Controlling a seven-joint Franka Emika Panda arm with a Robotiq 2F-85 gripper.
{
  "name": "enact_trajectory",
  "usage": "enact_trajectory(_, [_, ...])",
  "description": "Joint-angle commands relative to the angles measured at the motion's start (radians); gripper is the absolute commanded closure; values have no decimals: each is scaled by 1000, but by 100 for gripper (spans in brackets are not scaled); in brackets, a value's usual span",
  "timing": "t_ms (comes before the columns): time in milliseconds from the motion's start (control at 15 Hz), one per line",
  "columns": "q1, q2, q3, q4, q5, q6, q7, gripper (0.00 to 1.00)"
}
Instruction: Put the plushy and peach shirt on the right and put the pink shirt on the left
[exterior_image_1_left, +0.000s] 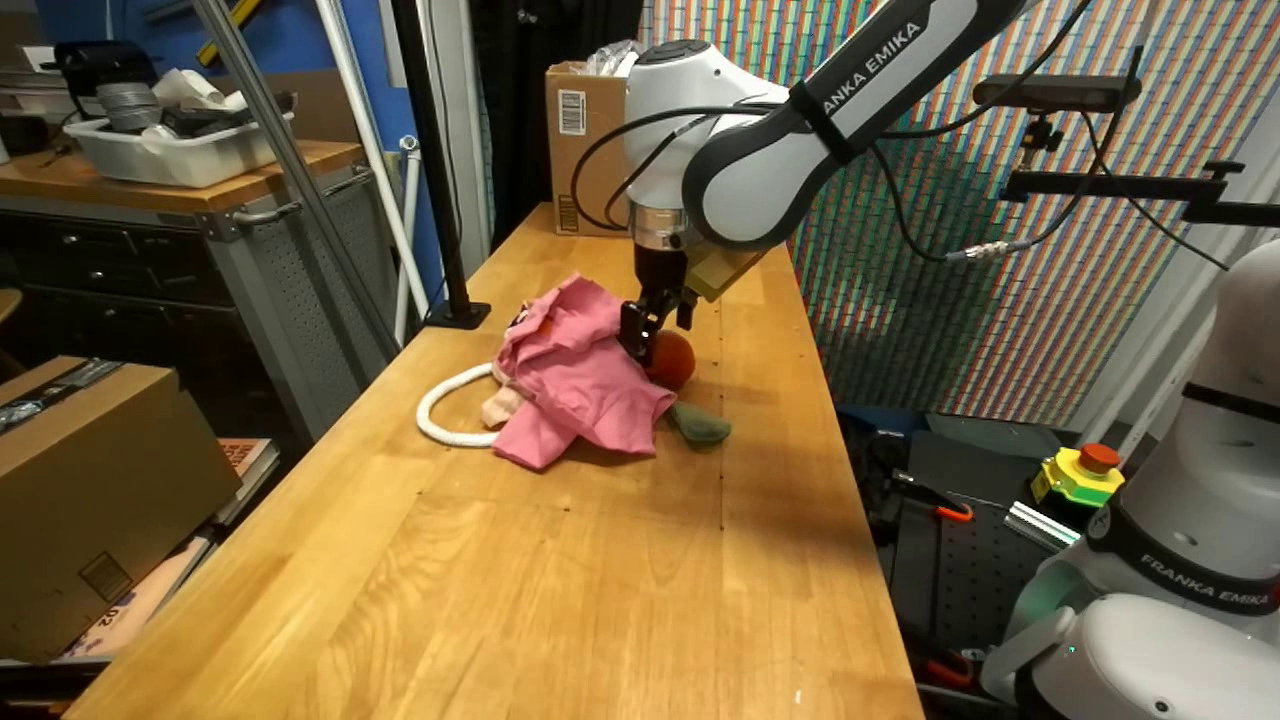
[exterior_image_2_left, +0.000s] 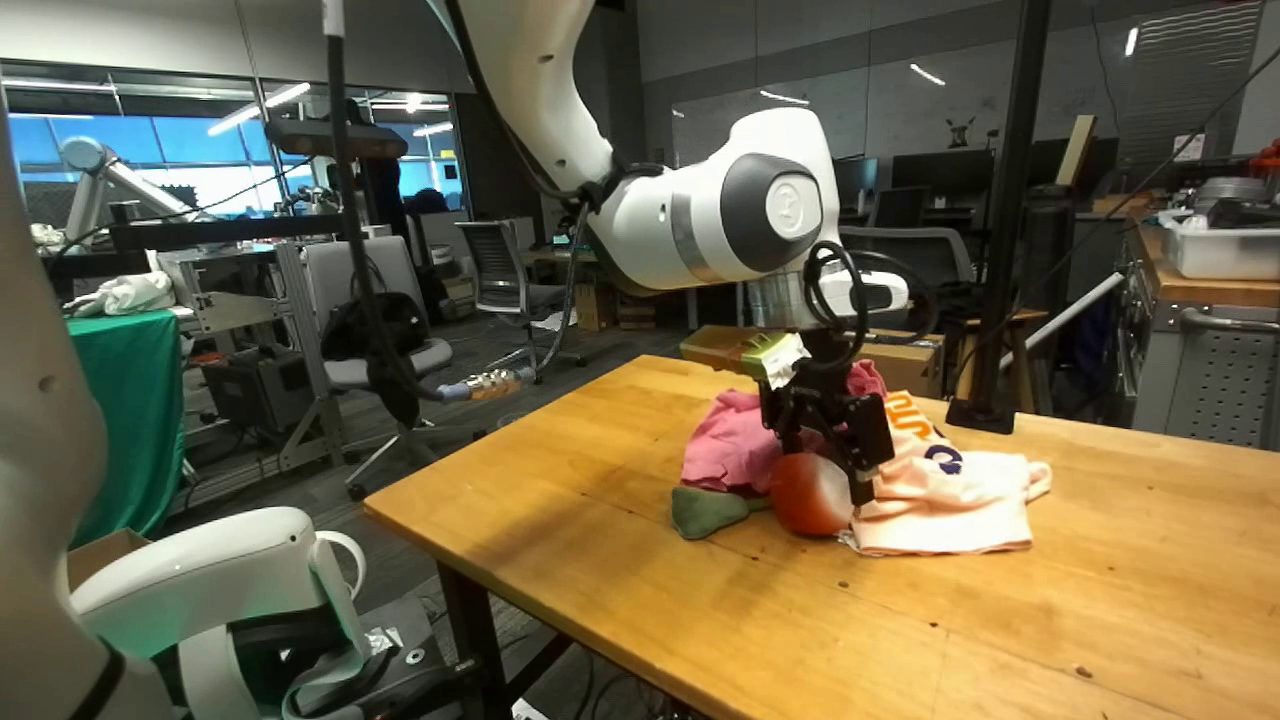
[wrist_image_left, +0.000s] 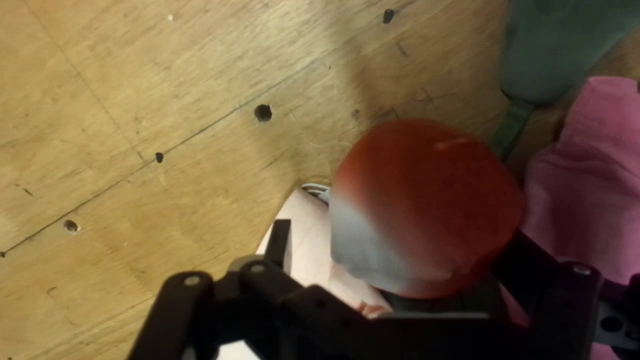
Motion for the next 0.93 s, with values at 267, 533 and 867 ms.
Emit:
enact_trajectory(267, [-8, 9, -16, -27, 46, 75, 0, 42])
enact_trajectory(533, [-9, 0, -12, -37, 82, 80, -9, 71])
enact_trajectory(867, [-5, -30, -12, -37, 108, 45, -3, 89])
